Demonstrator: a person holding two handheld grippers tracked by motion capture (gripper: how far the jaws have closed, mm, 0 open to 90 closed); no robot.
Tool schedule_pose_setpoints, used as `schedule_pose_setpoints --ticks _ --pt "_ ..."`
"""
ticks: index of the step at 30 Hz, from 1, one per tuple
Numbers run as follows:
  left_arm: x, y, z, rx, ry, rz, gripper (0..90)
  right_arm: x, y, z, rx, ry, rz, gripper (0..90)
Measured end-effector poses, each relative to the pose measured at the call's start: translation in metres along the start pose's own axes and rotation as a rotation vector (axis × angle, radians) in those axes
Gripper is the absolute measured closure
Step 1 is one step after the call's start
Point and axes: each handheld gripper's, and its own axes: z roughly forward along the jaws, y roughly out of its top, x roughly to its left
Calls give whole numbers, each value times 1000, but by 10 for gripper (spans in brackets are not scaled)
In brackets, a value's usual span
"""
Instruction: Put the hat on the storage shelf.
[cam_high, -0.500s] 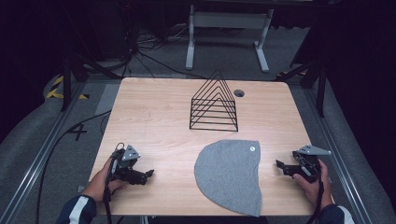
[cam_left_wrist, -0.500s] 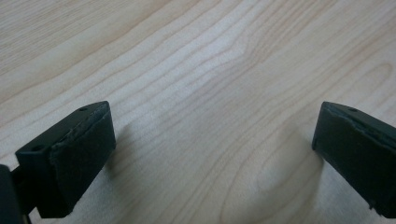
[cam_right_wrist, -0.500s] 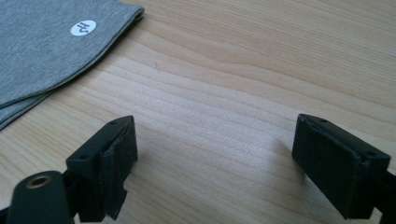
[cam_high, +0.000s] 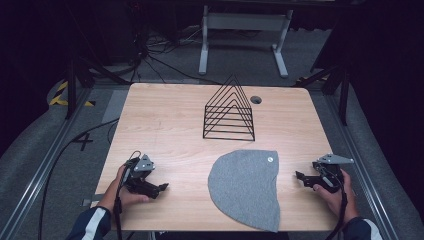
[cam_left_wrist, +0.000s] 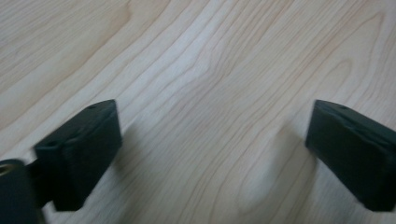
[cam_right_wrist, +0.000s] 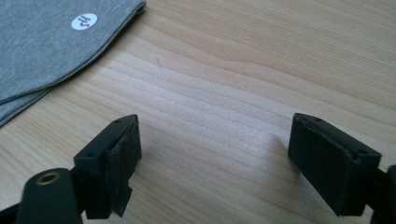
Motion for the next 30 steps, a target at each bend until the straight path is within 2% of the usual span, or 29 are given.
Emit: schedule_pose_setpoints --ticks 1,2,4,6,7,8,9,10,12,14,16,18,19,20,21,24,25,26,30 --pt "-3 3 1 -11 -13 15 185 0 1 0 4 4 -10 263" --pt "-8 9 4 -12 -28 26 244 0 3 -1 -1 34 -49 307" --pt "-14 18 7 -24 -43 38 225 3 7 -1 -8 42 -73 348" --pt "-22 27 11 -41 -70 51 247 8 13 -2 -36 79 -110 419" --pt "-22 27 11 -41 -70 51 250 8 13 -2 -36 79 -110 419" --pt "-36 42 18 -57 -85 98 259 17 22 -1 -48 90 -164 480" --pt "-36 42 18 -57 -85 98 267 17 22 -1 -48 90 -164 480" --pt "-45 51 23 -64 -109 123 272 25 33 2 -68 124 -195 541" --pt "-63 66 32 -74 -136 175 277 27 37 3 -75 135 -200 564" --pt "-84 83 43 -81 -176 235 293 36 49 8 -81 171 -234 634" --pt "-101 96 51 -84 -208 275 309 43 56 13 -82 181 -260 678" --pt "-122 108 62 -82 -254 336 318 51 62 20 -87 193 -286 718" --pt "-134 115 71 -85 -286 354 330 54 65 24 -79 209 -285 725" --pt "-140 119 76 -87 -312 356 336 58 68 29 -71 217 -289 731" --pt "-150 125 84 -83 -332 385 337 60 69 32 -68 217 -292 738" --pt "-169 132 101 -83 -379 401 353 68 72 41 -55 220 -298 750" --pt "-173 133 105 -74 -377 411 358 70 72 43 -51 221 -306 753" --pt "-175 133 108 -68 -373 427 360 71 73 45 -50 227 -307 753" --pt "-177 129 116 -40 -377 410 357 72 71 54 -21 230 -297 738"
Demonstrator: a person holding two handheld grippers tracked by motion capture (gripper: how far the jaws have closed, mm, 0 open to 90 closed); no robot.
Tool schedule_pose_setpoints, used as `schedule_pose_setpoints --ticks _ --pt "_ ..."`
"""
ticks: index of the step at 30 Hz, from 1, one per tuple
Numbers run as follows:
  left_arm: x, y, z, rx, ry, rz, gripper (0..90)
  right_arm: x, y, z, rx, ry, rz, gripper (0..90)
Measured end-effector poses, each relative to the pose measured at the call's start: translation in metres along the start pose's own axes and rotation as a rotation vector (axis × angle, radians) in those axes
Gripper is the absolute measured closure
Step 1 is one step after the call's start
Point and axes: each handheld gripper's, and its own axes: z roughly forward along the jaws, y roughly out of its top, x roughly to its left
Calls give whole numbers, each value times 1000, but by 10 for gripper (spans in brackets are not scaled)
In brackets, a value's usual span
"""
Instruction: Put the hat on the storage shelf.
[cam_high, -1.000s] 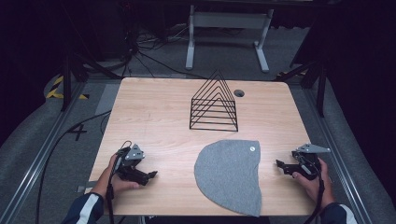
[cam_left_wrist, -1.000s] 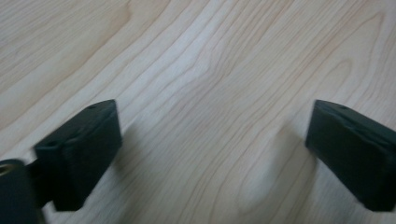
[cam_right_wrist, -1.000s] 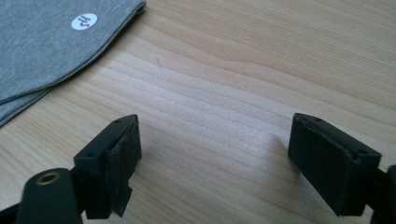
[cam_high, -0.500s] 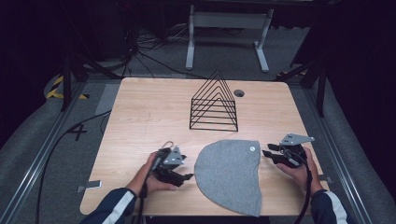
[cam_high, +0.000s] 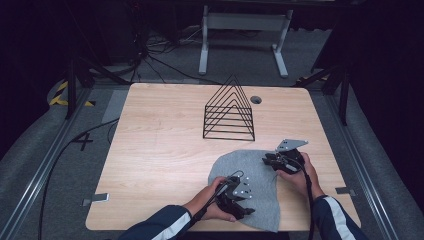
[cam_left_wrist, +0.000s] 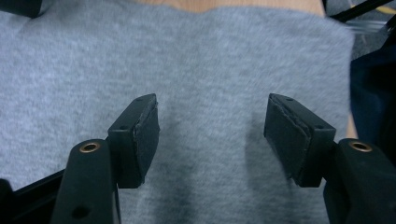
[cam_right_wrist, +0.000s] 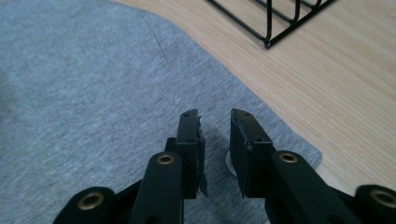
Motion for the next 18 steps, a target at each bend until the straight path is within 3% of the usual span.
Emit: schedule_pose_setpoints --ticks 7,9,12,15,17,18 --pt "7 -8 -9 11 7 10 354 0 -2 1 13 -2 1 732" --pt "12 -18 -21 29 39 -27 344 2 -2 1 22 -6 -10 730" --pt "18 -26 -30 41 68 -42 337 4 -1 0 37 -2 -10 733" --pt "26 -40 -47 57 135 -78 337 6 -2 -2 49 25 -12 734" --pt "31 -50 -57 65 133 -122 336 10 -2 -4 61 43 -10 734" --pt "33 -54 -62 64 152 -130 333 15 -2 -6 71 53 -22 733"
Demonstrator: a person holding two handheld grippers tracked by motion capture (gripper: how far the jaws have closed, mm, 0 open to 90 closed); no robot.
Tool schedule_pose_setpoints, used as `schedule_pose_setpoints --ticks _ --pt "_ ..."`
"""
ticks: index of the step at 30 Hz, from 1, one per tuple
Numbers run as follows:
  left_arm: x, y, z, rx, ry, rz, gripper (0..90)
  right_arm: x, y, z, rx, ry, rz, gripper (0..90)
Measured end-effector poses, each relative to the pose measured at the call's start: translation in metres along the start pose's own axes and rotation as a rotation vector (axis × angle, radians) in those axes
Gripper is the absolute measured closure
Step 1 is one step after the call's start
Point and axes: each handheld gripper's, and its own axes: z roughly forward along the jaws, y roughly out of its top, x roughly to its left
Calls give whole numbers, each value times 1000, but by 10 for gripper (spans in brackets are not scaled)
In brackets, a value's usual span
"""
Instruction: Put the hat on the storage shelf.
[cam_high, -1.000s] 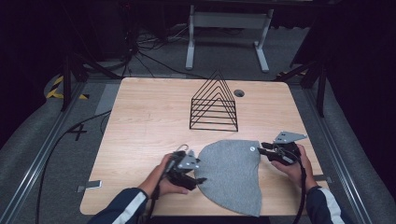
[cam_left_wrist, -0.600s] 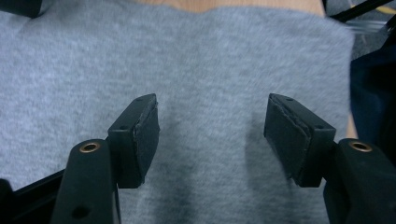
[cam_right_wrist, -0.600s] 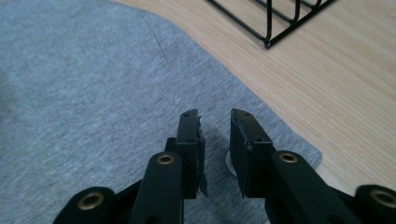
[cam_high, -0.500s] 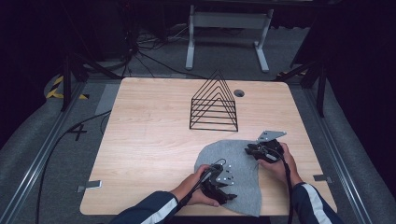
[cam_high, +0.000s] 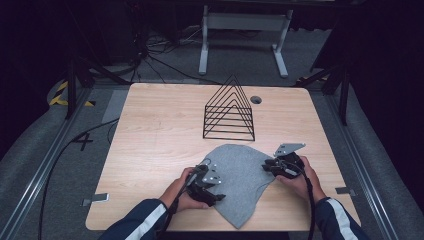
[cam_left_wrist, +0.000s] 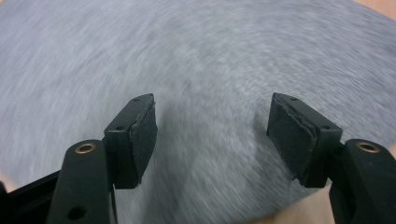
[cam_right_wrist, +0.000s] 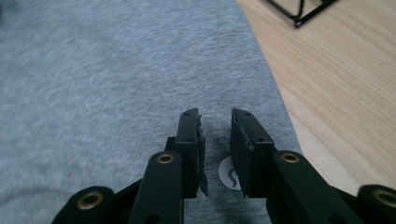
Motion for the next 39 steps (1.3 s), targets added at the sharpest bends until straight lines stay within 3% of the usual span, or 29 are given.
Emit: schedule_pose_setpoints --ticks 2,11,15,16,21,24,26,28,30,31,32,35,38,39 --pt "7 -9 -8 8 20 -27 331 2 0 -1 4 6 -5 733" --pt "24 -36 -30 8 128 -142 309 38 -8 -11 29 62 -48 734" --pt "31 -41 -36 17 167 -162 308 54 -10 -13 29 78 -49 745" --pt "33 -42 -37 16 170 -175 307 63 -11 -15 35 86 -69 748" --pt "42 -46 -40 16 202 -208 296 78 -13 -17 44 119 -75 748" --pt "48 -48 -41 14 202 -250 289 88 -13 -18 48 156 -99 746" --pt "53 -49 -42 21 184 -310 277 94 -13 -19 53 159 -116 716" --pt "55 -49 -43 12 189 -314 278 97 -11 -18 63 165 -130 644" --pt "55 -48 -43 -15 189 -314 280 91 -4 -24 15 160 -110 583" --pt "55 -48 -43 -15 189 -314 280 91 -4 -24 15 160 -110 583" --pt "57 -47 -42 -9 182 -325 280 85 1 -28 -20 155 -88 567" --pt "63 -41 -41 -33 175 -338 270 64 17 -36 -105 75 -52 536" --pt "64 -37 -36 -26 184 -309 269 45 27 -28 -111 37 -25 514" --pt "65 -36 -34 -3 181 -299 269 38 31 -20 -99 22 -16 509"
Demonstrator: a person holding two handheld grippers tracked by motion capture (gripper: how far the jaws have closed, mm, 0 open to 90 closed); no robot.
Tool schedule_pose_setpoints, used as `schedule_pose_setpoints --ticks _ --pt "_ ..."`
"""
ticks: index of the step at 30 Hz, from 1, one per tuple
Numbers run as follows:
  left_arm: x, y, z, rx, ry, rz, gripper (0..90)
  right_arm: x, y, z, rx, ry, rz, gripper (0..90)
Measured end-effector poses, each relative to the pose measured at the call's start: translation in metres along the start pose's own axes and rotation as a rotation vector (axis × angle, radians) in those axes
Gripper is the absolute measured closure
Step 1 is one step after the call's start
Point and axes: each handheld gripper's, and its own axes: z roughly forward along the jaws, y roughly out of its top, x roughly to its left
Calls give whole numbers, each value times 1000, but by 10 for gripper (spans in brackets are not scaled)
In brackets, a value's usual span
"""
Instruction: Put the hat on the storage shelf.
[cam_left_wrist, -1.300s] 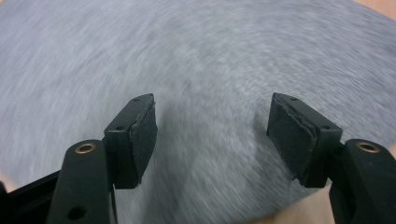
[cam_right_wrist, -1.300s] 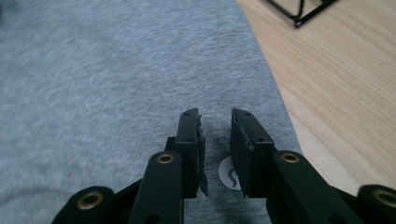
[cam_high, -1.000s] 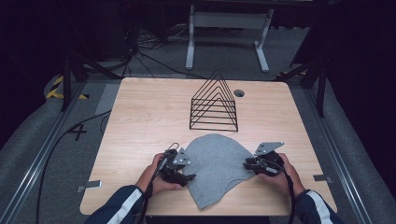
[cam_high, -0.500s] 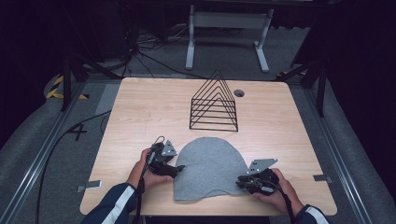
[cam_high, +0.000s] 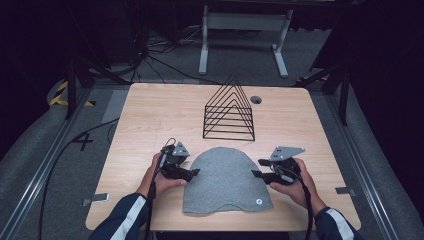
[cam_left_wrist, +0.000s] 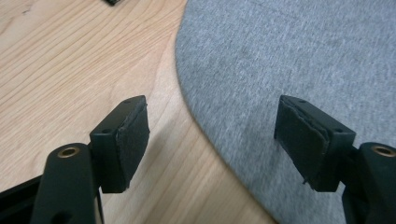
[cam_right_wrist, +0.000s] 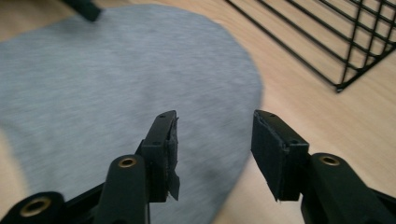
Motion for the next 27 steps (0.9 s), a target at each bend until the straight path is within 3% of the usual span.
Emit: schedule_pose_setpoints --ticks 3,7,9,13,17,20,24,27 --pt "2 2 7 5 2 10 249 -15 6 21 39 6 16 485" --pt "5 5 11 0 -1 -13 248 -25 15 45 56 31 40 454" --pt "5 7 13 2 3 12 237 -26 19 53 72 23 34 453" --pt "5 6 14 -14 -1 16 234 -26 19 66 110 32 36 417" --pt "5 5 14 -14 -1 23 235 -21 13 68 93 16 62 406" --pt "3 6 12 -1 -1 15 267 -11 8 64 72 19 53 556" --pt "-1 6 11 -5 -17 28 355 -10 7 61 86 37 50 639" --pt "-5 8 9 9 -40 47 491 -12 6 60 83 51 71 731"
